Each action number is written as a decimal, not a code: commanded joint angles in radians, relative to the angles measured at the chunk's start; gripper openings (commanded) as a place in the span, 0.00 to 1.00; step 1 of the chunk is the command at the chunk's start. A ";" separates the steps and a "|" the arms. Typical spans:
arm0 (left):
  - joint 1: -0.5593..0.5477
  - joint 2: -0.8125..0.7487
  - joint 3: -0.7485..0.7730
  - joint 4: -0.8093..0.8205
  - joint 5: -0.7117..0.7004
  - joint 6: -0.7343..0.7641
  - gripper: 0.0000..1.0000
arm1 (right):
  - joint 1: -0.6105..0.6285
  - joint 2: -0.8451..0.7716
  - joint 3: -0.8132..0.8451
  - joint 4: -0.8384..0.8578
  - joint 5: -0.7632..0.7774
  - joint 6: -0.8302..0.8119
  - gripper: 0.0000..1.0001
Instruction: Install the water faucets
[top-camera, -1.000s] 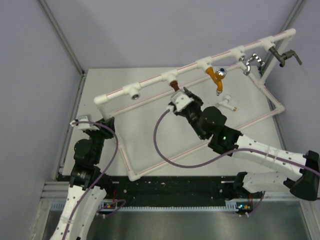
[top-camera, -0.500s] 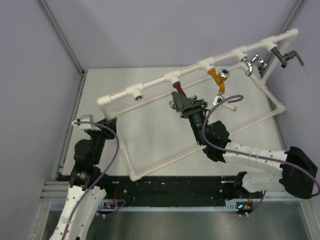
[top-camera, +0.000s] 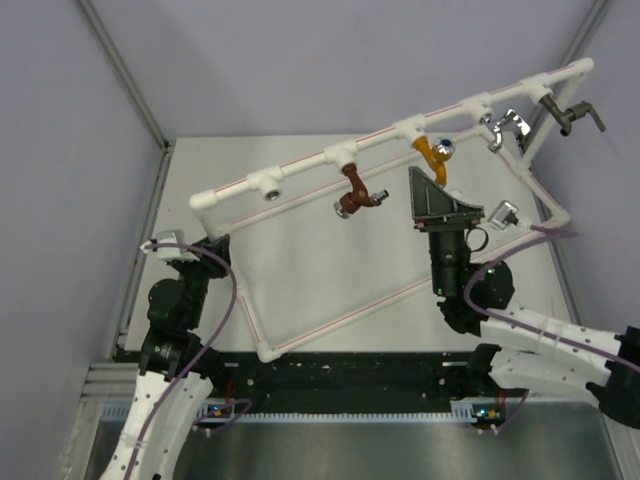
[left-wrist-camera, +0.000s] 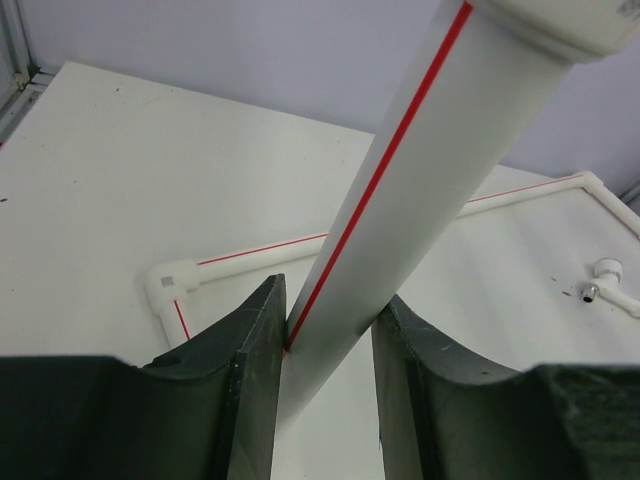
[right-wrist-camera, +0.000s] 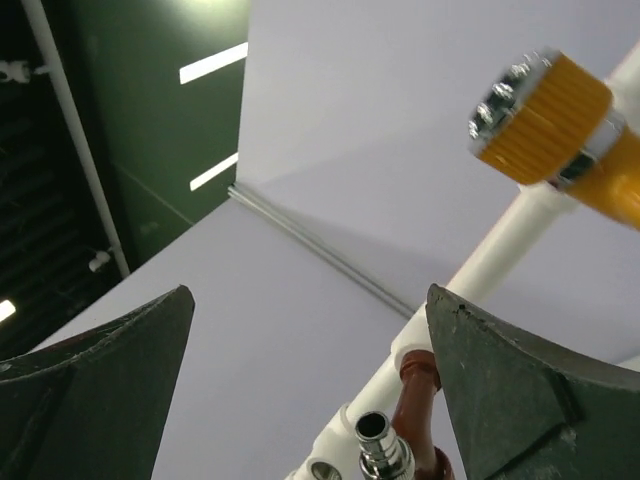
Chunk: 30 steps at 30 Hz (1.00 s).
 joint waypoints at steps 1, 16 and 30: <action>0.003 0.009 0.008 -0.037 -0.017 -0.104 0.00 | -0.004 -0.140 0.082 -0.275 -0.148 -0.309 0.99; 0.003 0.020 0.006 -0.031 -0.013 -0.102 0.00 | 0.346 0.010 0.549 -1.378 0.081 -1.878 0.99; 0.003 0.012 0.011 -0.036 -0.011 -0.102 0.00 | 0.309 0.156 0.468 -1.139 0.229 -2.336 0.77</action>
